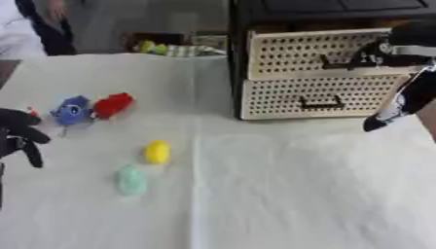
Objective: Pick up objects from table and place into drawer.
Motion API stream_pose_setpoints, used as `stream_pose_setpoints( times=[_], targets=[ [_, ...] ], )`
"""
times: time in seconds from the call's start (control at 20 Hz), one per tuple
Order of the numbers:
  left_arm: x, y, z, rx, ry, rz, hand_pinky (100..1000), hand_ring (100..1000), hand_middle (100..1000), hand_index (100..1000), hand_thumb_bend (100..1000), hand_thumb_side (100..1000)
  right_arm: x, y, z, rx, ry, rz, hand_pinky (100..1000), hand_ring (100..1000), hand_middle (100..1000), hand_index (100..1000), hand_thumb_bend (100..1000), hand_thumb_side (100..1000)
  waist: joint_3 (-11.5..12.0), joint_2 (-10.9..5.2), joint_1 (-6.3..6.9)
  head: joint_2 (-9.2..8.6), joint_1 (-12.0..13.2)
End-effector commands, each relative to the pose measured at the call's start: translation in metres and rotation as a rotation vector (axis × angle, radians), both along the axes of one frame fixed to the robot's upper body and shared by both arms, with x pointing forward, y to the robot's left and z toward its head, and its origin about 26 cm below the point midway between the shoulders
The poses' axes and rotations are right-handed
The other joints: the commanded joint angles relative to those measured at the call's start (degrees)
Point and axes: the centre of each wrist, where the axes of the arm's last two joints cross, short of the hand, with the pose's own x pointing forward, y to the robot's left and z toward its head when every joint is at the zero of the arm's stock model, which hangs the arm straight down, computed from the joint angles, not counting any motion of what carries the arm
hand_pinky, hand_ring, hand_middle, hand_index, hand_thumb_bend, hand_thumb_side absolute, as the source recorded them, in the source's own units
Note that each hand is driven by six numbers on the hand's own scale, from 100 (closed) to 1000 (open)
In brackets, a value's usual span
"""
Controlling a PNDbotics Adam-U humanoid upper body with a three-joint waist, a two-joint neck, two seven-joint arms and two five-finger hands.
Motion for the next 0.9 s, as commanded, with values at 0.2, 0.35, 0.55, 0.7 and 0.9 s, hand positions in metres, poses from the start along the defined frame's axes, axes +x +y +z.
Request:
stream_pose_setpoints(
  times=[0.2,0.35,0.55,0.7,0.9],
  targets=[
    [-0.001,0.001,0.007,0.014,-0.023,-0.005,275,506,575,654,100,725,-0.002,-0.006,0.017,0.021,-0.018,-0.01,100,100,100,802,787,515,0.1,-0.85,-0.38,-1.05,0.1],
    [-0.001,0.001,0.008,0.016,-0.025,-0.005,275,506,575,654,100,725,-0.001,-0.006,0.022,0.034,-0.021,-0.007,100,100,100,799,760,531,0.2,-0.76,-0.53,-1.27,0.1],
    [-0.001,0.001,0.008,0.02,-0.025,-0.004,274,506,575,653,100,725,0.0,-0.007,0.026,0.043,-0.024,-0.009,100,100,100,802,790,512,0.2,-0.68,-0.67,-1.3,0.2],
    [-0.001,0.002,0.008,0.021,-0.027,-0.003,275,506,575,653,100,725,0.0,-0.008,0.026,0.044,-0.009,-0.006,100,100,100,803,789,509,0.1,-0.7,-0.77,-1.24,0.4],
    [-0.001,0.002,0.009,0.021,-0.026,-0.003,275,507,575,653,100,725,-0.001,-0.01,0.025,0.051,0.025,-0.002,100,100,100,804,793,502,0.0,-0.78,-0.87,-1.23,0.5]
  ],
)
